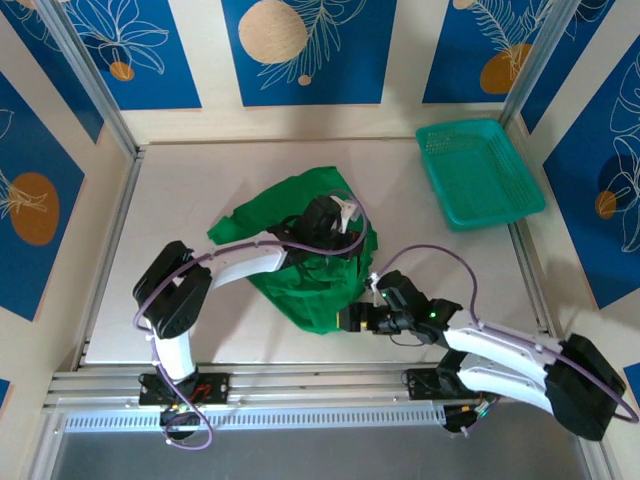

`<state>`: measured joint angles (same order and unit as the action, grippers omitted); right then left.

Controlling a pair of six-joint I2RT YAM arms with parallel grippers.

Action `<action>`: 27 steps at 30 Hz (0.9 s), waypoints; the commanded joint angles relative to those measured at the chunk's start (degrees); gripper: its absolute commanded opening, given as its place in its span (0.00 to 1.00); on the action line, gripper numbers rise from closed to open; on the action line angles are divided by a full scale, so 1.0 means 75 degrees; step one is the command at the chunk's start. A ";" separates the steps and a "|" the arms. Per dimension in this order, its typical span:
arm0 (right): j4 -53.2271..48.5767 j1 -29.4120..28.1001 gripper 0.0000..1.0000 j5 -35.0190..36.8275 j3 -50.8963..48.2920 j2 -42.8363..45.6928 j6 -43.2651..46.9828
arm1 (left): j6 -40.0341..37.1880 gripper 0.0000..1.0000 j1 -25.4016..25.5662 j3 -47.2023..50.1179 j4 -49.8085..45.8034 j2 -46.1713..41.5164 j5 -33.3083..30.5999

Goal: Fold the inside-out t-shirt

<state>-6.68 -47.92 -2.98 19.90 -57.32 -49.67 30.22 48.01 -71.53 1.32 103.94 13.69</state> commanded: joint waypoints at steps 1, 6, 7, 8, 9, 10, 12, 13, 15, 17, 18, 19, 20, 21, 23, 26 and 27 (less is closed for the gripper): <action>0.0762 -0.0251 0.72 0.0189 0.0440 -0.0365 -0.0081 | 0.0193 0.00 -0.0154 0.0148 0.0267 -0.0522 0.0207; 0.1520 -0.0288 0.61 0.0136 0.0204 -0.1148 -0.0116 | 0.0330 0.00 -0.0250 0.0508 0.0725 -0.0807 0.0210; 0.1695 -0.0323 0.60 0.0108 0.0183 -0.1390 -0.0108 | 0.0330 0.00 -0.0274 0.0508 0.0670 -0.0841 0.0225; 0.1820 -0.0342 0.57 0.0071 0.0200 -0.1586 -0.0069 | 0.0313 0.00 -0.0283 0.0508 0.0635 -0.0882 0.0225; 0.1954 -0.0351 0.50 0.0025 0.0236 -0.1784 0.0021 | 0.0318 0.00 -0.0313 0.0543 0.0648 -0.0919 0.0242; 0.2010 -0.0354 0.40 0.0017 0.0290 -0.1918 0.0112 | 0.0325 0.00 -0.0335 0.0576 0.0687 -0.0969 0.0274; 0.1915 -0.0361 0.11 0.0012 0.0471 -0.1890 0.0370 | 0.0329 0.00 -0.0397 0.0579 0.0681 -0.1043 0.0371; 0.1577 -0.0372 0.09 0.0085 0.0654 -0.1710 0.0582 | 0.0329 0.00 -0.0466 0.0564 0.0598 -0.1130 0.0450; 0.0611 -0.0374 0.07 0.0425 0.1139 -0.1139 0.1177 | 0.0329 0.00 -0.0635 0.0584 0.0389 -0.1478 0.0423; -0.0557 -0.0360 0.03 0.0789 0.1646 -0.0379 0.2091 | 0.0308 0.00 -0.0876 0.0671 0.0294 -0.2003 0.0317; -0.1067 -0.0309 0.03 0.0988 0.1909 0.0045 0.2580 | 0.0269 0.00 -0.1013 0.0670 0.0223 -0.2323 0.0225; -0.1524 -0.0183 0.02 0.1042 0.2197 0.0400 0.3083 | 0.0224 0.00 -0.1140 0.0603 0.0068 -0.2621 0.0102; -0.1933 -0.0065 0.02 0.1149 0.2516 0.0645 0.3482 | 0.0116 0.00 -0.1185 0.0470 -0.0194 -0.2899 -0.0099; -0.2465 0.0060 0.02 0.1511 0.2957 0.0867 0.3818 | -0.0113 0.00 -0.1197 0.0249 -0.0567 -0.3202 -0.0360; -0.3332 0.0165 0.01 0.2161 0.3889 0.1040 0.4551 | -0.0479 0.00 -0.1200 -0.0144 -0.1031 -0.3712 -0.0623; -0.4246 0.0078 0.00 0.3293 0.5386 0.1034 0.5667 | -0.0740 0.00 -0.1187 -0.0533 -0.1308 -0.4450 -0.0905; -0.4417 -0.0031 0.00 0.3606 0.5876 0.1022 0.6101 | -0.0780 0.00 -0.1193 -0.0682 -0.1456 -0.4691 -0.1011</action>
<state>-29.04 -47.22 14.33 57.67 -50.02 -16.64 27.86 38.83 -73.01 -6.26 73.43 9.32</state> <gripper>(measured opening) 0.065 0.066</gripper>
